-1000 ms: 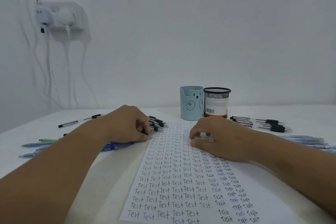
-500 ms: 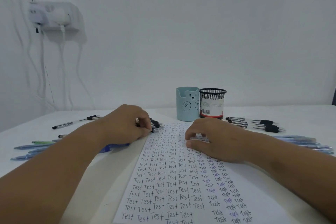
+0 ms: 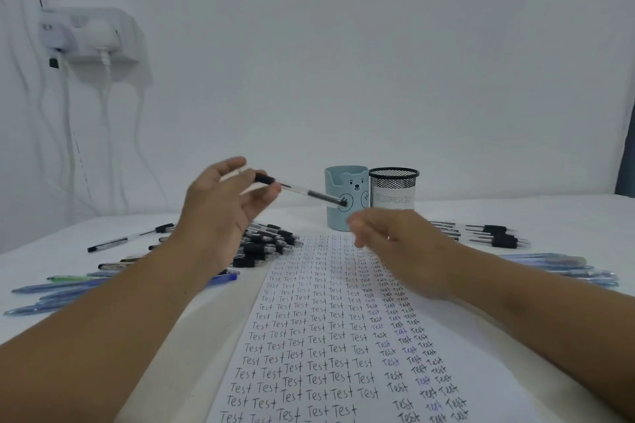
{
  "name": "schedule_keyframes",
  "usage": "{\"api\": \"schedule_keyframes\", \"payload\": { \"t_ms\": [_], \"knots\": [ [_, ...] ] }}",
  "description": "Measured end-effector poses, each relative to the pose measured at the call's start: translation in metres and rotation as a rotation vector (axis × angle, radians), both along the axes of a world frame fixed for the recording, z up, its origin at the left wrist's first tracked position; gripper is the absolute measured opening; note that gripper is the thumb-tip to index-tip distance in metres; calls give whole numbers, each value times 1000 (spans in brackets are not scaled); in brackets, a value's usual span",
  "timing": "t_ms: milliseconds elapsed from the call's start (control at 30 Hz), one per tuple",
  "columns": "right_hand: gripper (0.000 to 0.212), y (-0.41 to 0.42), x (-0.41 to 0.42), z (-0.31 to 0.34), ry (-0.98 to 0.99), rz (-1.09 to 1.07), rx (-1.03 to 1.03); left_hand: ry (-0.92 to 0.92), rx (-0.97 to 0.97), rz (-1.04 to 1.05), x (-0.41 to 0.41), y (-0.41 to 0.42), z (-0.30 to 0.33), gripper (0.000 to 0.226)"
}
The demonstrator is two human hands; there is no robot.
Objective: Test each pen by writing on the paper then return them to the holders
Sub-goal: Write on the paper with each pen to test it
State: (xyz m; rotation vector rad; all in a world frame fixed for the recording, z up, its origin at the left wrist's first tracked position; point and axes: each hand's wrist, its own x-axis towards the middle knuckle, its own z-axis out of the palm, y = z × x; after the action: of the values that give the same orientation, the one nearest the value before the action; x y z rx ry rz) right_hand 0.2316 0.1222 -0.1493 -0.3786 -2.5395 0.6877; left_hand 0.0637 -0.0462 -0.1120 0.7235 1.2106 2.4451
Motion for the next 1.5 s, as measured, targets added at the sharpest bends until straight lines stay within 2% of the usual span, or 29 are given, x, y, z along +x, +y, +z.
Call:
{"api": "schedule_keyframes", "payload": {
  "t_ms": [100, 167, 267, 333, 467, 567, 767, 900, 933, 967, 1033, 1067, 1167, 1233, 1333, 1400, 1500],
  "knots": [
    [32, 2, -6, 4, 236, -1, -476, -59, -44, -165, 7, 6, -9, 19],
    [31, 3, -4, 7, 345, 81, -722, 8, -120, -199, 11, 8, -14, 19],
    [30, 7, 2, 15, 435, 142, -981, 344, -410, -55, 9, 9, -22, 17],
    [35, 10, 4, 19, 417, 194, -1153, 521, -553, 8, 8, 8, -26, 19],
    [39, 12, 7, 20, 308, 281, -1288, 593, -625, 41, 14, 10, -31, 21],
    [33, 14, 8, 21, 331, 331, -1330, 613, -616, 47, 19, 13, -33, 23],
    [31, 18, 8, 18, 339, 363, -1298, 628, -596, 12, 24, 14, -36, 27],
    [59, 8, 6, 16, 308, 330, -1129, 619, -543, -50, 31, 17, -35, 20],
    [60, 5, 4, 14, 291, 301, -1057, 629, -528, -76, 34, 17, -34, 19],
    [53, 3, 2, 11, 273, 276, -977, 642, -516, -101, 37, 18, -33, 19],
    [22, 2, -1, 7, 268, 227, -847, 701, -518, -116, 41, 19, -33, 19],
    [13, 4, -2, 7, 290, 189, -827, 764, -545, -87, 39, 20, -33, 20],
    [23, 19, -2, 9, 408, 23, -777, 1008, -730, 26, 29, 19, -37, 26],
    [10, 25, 1, 11, 395, -27, -741, 1109, -917, -10, 24, 16, -39, 26],
    [19, 31, -1, 7, 255, -73, -778, 1197, -1096, -94, 16, 17, -44, 25],
    [16, 33, -4, 4, 179, -111, -692, 1228, -1122, -113, 13, 20, -44, 24],
    [29, 37, -10, -1, 147, -166, -491, 1221, -1125, -117, 11, 22, -44, 21]
  ]
}}
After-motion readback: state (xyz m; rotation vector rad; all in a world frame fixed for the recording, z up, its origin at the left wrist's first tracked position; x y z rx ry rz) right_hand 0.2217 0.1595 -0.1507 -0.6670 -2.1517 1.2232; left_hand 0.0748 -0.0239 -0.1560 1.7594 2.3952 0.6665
